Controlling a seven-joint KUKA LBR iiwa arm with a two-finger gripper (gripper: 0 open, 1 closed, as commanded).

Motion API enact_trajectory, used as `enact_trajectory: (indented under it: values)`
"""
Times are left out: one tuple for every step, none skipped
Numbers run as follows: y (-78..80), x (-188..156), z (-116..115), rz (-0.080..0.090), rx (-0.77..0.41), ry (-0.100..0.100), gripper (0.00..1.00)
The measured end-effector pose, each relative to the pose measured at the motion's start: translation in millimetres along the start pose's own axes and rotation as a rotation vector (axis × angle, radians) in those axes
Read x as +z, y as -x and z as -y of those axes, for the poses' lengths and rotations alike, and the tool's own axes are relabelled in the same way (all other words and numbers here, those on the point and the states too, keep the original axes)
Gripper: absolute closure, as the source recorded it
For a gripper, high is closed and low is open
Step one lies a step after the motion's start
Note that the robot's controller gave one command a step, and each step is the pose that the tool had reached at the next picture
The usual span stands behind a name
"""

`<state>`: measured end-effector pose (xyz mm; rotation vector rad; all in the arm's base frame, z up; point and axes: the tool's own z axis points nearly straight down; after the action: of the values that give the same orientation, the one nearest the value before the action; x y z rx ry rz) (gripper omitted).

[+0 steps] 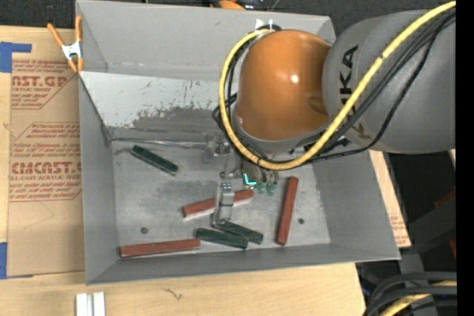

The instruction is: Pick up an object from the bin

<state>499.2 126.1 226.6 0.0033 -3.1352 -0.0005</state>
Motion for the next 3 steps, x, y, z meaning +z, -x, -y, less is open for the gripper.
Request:
enact_trajectory:
  values:
    - [17.2,160,3,0.000,-0.187,-0.001,0.00]
    - [20.0,153,1,0.006,-0.186,0.002,1.00]
    - [5.2,33,-4,0.014,-0.317,0.000,1.00]
